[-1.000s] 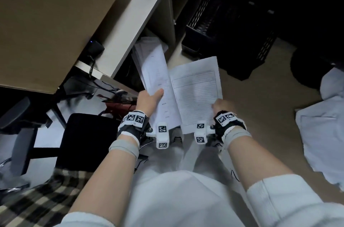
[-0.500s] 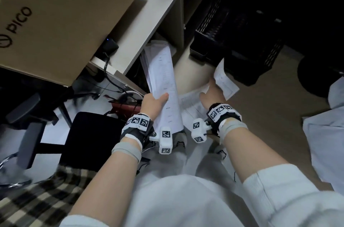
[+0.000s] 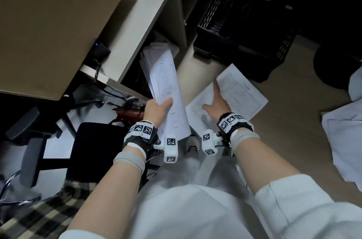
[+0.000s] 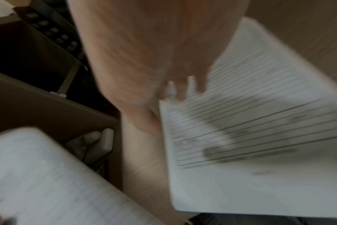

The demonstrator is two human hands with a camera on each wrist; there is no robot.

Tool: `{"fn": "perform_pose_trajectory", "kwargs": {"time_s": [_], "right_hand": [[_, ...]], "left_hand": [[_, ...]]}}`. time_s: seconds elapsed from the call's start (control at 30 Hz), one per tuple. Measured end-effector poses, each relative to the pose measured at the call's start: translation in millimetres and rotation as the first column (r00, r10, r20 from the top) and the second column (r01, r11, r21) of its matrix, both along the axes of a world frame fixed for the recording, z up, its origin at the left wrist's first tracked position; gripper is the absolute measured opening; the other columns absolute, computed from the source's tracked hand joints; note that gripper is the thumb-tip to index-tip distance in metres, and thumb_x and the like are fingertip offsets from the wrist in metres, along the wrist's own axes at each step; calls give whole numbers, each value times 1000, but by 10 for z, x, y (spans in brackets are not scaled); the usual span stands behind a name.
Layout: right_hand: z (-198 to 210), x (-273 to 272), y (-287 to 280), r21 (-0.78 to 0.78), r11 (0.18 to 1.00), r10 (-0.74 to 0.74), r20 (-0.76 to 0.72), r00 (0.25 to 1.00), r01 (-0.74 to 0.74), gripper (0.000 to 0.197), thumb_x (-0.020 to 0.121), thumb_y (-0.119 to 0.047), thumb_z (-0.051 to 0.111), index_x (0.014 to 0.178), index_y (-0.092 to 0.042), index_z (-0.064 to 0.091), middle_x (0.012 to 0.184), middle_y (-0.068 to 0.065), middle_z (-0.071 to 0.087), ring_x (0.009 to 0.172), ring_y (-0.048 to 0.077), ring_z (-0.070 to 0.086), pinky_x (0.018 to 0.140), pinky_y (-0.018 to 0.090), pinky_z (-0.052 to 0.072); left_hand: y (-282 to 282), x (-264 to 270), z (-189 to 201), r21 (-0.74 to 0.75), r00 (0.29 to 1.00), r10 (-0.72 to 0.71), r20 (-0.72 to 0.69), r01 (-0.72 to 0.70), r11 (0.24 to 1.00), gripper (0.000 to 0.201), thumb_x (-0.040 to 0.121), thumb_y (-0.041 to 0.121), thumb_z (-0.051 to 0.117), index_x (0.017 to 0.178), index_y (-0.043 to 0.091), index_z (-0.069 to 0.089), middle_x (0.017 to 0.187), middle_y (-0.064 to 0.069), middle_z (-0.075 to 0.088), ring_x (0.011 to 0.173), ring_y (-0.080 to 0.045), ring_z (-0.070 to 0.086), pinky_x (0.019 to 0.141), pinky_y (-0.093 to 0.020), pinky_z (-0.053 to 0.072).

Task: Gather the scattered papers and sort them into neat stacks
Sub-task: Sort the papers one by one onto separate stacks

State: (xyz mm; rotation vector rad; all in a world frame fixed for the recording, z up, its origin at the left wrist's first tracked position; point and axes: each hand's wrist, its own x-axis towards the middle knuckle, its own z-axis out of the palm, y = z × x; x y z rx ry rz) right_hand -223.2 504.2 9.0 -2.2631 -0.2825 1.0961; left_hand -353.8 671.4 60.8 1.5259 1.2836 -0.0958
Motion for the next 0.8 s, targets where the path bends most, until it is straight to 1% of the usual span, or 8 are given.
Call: {"fn": "perform_pose_trajectory", "kwargs": {"time_s": [0.03,0.1,0.17,0.4,0.5,0.6,0.7,0.8], "right_hand": [[-80,-9,9,-154,986,60,-38,998,-65,100,88,-24,61,152,-46,-12,162,12,21,146,35,27,109,61,34],[-233,-75,0,-385,917,57,-128,990,-103,101,86,-33,62,154,-39,-12,163,10,-20,149,37,-17,114,70,9],[-370,-160,-23,-447,890,19,-145,989,-83,108,81,-36,64,152,-42,-17,158,8,-34,145,39,-28,113,70,7],[-504,-70,377,-325,896,274,-134,952,-304,99,83,-37,61,155,-39,-7,161,1,-27,146,34,-28,117,65,7],[-406,62,495,-204,955,199,-91,976,-214,92,87,-22,60,157,-35,2,165,-1,-14,151,26,-13,118,60,15],[-285,145,343,-235,972,12,26,1000,-6,84,89,-23,61,156,-34,11,165,0,-1,151,26,2,116,56,26],[-267,95,27,-333,939,-79,38,996,88,87,87,-25,64,156,-33,12,165,3,-2,150,28,1,118,52,22],[-352,-53,-200,-360,933,8,-33,999,-19,96,84,-25,63,157,-32,2,164,1,-16,150,24,-12,121,49,16]], "left_hand": [[25,-11,-7,-5,1000,9,-4,-9,1000,26,89,29,73,92,4,68,85,-4,72,83,-25,70,76,-34,58],[83,-41,1,-9,999,34,-16,-34,999,46,78,41,74,100,1,69,94,-8,74,89,-28,72,86,-45,60],[129,-79,-15,-11,999,52,-7,-52,999,59,71,47,73,105,0,70,98,-10,75,92,-29,72,90,-49,59],[226,-134,-129,15,999,37,-20,-37,999,25,92,29,72,102,6,70,98,-7,73,95,-26,71,92,-42,58],[266,-132,-152,19,1000,30,-10,-30,999,20,91,30,73,95,11,70,97,-6,74,93,-25,71,91,-43,58],[274,-82,-180,2,999,38,3,-38,999,26,91,32,73,101,8,71,100,-7,74,95,-25,71,92,-41,57],[238,23,-209,-22,1000,3,2,-3,1000,27,90,31,73,101,7,71,92,-1,73,91,-22,71,89,-40,58],[183,77,-220,-47,1000,-24,-1,24,999,27,92,27,71,107,4,71,87,5,71,85,-16,70,82,-32,56]]}}
